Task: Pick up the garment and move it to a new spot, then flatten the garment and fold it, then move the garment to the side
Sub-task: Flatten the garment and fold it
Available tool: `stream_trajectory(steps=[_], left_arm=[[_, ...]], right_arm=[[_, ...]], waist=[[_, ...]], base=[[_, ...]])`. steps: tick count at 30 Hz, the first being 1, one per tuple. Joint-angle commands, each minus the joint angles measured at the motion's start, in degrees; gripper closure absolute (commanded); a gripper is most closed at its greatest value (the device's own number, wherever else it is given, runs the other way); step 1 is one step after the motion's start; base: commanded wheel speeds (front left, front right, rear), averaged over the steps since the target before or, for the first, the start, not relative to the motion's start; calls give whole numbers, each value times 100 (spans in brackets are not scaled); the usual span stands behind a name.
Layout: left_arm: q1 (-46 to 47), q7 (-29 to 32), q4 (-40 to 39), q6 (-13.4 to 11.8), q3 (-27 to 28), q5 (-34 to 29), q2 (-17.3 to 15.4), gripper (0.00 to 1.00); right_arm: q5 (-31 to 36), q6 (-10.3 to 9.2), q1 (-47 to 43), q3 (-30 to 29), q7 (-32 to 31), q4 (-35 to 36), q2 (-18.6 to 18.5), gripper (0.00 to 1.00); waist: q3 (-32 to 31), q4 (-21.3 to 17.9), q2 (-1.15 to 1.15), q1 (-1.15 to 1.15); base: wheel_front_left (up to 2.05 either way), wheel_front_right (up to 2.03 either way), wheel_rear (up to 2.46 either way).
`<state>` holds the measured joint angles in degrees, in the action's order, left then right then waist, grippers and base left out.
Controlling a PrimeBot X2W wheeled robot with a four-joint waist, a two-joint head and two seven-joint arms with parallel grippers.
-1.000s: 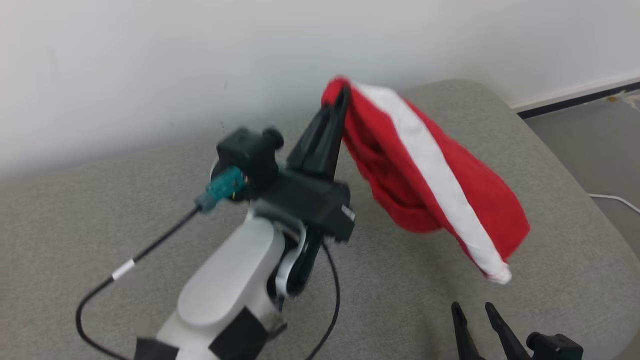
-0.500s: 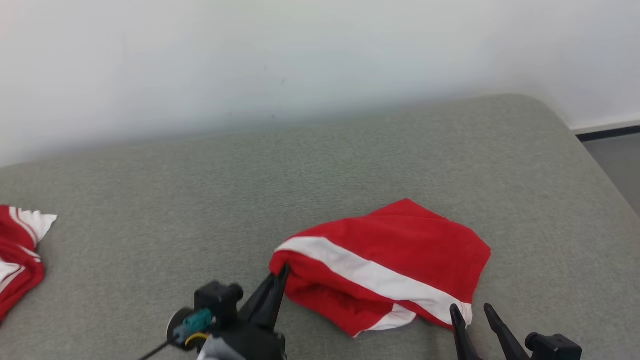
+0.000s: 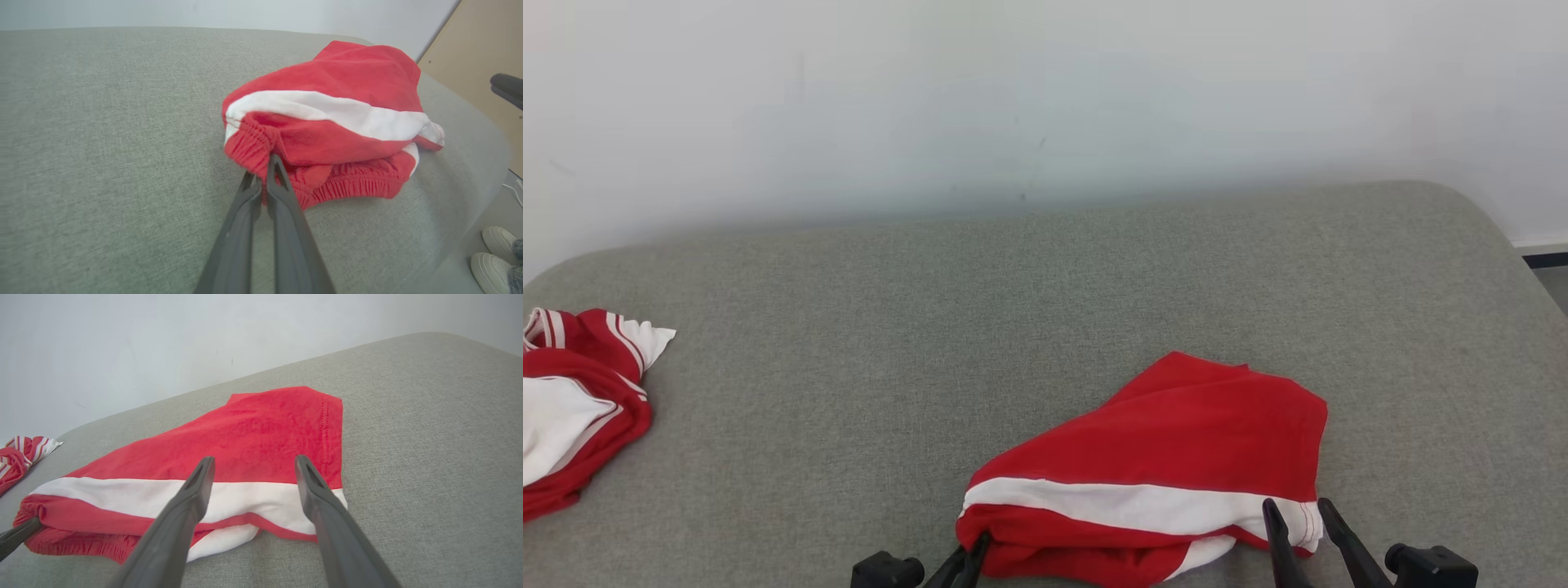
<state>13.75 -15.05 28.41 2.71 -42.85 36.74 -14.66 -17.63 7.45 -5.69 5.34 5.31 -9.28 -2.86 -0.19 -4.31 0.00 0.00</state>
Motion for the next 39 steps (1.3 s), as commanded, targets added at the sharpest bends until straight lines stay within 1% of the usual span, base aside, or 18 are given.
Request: stream_trajectory(steps=[1,5,9,12,16,23,25,26,29,30,31,33,35,39], left_arm=[[-108,-16,-4,-90,95,-85,51,100],[-199,-17,45,-377,344,-283,78,100],[26,-18,60,-697,608,-712,37,100],[312,-18,109,-752,733,-960,66,100],[921,-18,265,-547,734,-1173,213,100],[2281,-18,365,-161,594,-1545,675,100],[2660,-18,289,-90,623,-1618,808,100],[2660,-18,289,-90,623,-1618,808,100],[3118,-18,104,-34,685,-1767,958,100],[3256,-18,8,-34,713,-1825,996,100],[3440,-18,-263,14,769,-1894,1066,100],[3428,-18,-549,66,820,-1951,1107,100],[3193,-18,-716,138,793,-1950,1128,100],[2572,-19,-626,280,715,-1851,1135,100]], right_arm=[[17,8,14,-26,-13,23,-4,0],[4,8,36,-41,1,23,-3,0],[-33,8,64,-16,25,2,-3,0],[-50,8,81,9,35,-25,-4,0],[-51,8,122,47,81,-63,-4,0],[-96,8,197,91,139,-134,-3,0],[-105,8,211,125,163,-156,-4,0],[-105,8,211,125,163,-156,-4,0],[-120,8,239,162,195,-192,-3,0],[-125,8,254,175,203,-198,-3,0],[-135,8,275,170,229,-209,-3,0],[-142,8,294,158,254,-221,-3,0],[-161,8,308,136,295,-238,-3,0],[-198,8,305,116,332,-280,-3,0]], waist=[[-7,-1,0,0],[-21,-42,0,0],[-36,-108,0,0],[-43,-169,0,0],[-44,-294,0,0],[4,-616,0,0],[26,-732,0,0],[26,-732,0,0],[61,-894,0,0],[77,-944,0,0],[116,-1003,0,0],[158,-1023,0,0],[196,-1000,0,0],[272,-819,0,0]], base=[[0,0,0],[0,0,0],[0,0,0],[0,0,0],[0,0,0],[0,0,0],[0,0,0],[0,0,0],[0,0,0],[0,0,0],[0,0,0],[0,0,0],[0,0,0],[0,0,0]])
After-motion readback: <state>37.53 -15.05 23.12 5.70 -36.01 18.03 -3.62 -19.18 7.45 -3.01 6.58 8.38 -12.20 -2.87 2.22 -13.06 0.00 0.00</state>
